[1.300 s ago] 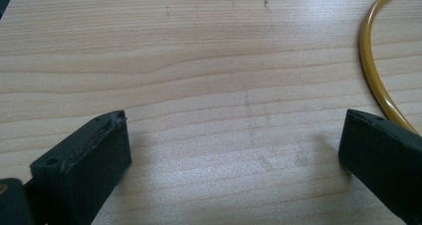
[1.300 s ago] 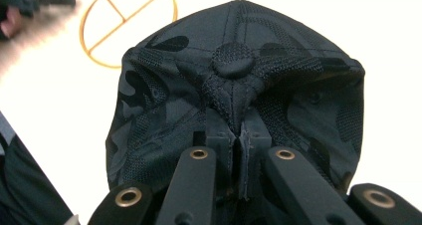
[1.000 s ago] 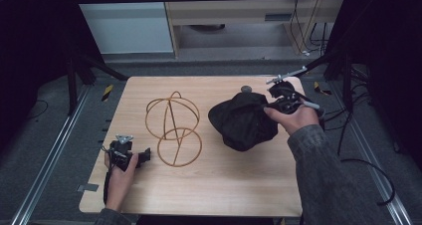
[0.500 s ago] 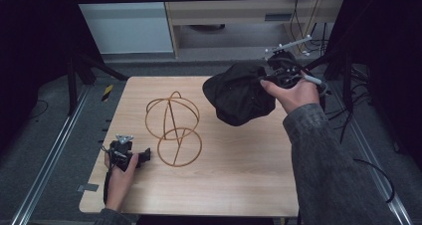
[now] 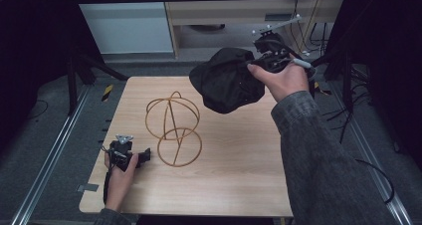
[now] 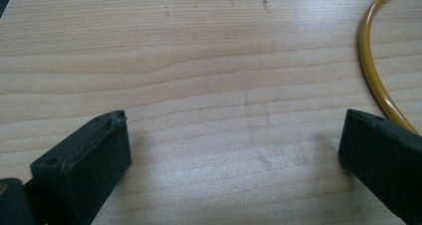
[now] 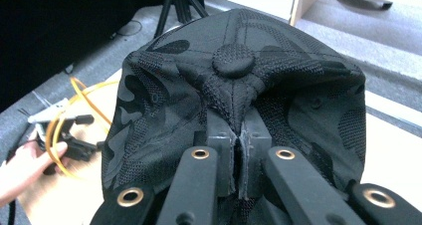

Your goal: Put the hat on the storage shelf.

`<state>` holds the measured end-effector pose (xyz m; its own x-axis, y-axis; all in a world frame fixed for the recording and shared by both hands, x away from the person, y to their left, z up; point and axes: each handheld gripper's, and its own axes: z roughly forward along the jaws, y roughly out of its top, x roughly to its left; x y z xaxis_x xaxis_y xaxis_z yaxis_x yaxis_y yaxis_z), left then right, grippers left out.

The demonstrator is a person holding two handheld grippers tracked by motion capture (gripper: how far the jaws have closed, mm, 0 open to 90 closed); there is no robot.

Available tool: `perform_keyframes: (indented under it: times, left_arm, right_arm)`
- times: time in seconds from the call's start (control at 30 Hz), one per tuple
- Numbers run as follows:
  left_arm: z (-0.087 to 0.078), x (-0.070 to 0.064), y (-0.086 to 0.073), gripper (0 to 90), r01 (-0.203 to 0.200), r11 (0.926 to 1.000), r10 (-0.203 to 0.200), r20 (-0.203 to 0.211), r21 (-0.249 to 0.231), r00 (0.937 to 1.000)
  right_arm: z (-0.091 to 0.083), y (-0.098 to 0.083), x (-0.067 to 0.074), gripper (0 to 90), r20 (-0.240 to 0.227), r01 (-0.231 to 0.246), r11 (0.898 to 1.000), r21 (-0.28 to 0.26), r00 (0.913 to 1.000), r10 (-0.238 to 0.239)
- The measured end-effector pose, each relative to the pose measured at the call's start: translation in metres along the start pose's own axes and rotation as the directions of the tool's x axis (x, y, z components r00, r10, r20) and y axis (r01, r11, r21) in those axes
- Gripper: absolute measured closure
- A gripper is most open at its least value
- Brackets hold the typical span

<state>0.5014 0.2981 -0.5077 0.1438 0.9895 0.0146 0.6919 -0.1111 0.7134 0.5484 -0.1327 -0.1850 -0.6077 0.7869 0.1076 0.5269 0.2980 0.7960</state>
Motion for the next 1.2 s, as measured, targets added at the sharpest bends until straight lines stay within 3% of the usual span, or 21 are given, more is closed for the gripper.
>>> perform_keyframes:
  times: [0.43, 0.63, 1.0, 1.2]
  left_arm:
    - [0.0, 0.0, 0.0, 0.0, -0.002, 1.0, 0.002, 0.001, 0.001, 1.0]
    - [0.0, 0.0, 0.0, 0.0, 0.001, 1.0, -0.001, 0.001, -0.002, 1.0]
    - [0.0, 0.0, 0.0, 0.0, -0.002, 1.0, 0.002, 0.0, -0.002, 1.0]
    - [0.0, 0.0, 0.0, 0.0, -0.001, 1.0, 0.001, 0.0, -0.002, 1.0]
  right_arm:
    - [0.003, 0.028, 0.032, 86.6, -0.058, 0.039, 0.998, -0.053, 0.9974, -0.042]
    - [0.012, 0.033, 0.048, 86.6, -0.101, 0.05, 0.997, -0.053, 0.9933, -0.055]
    - [0.019, 0.04, 0.067, 86.5, -0.134, 0.079, 0.995, -0.056, 0.9873, -0.086]
    - [0.025, 0.042, 0.083, 86.5, -0.168, 0.107, 0.993, -0.051, 0.9791, -0.115]
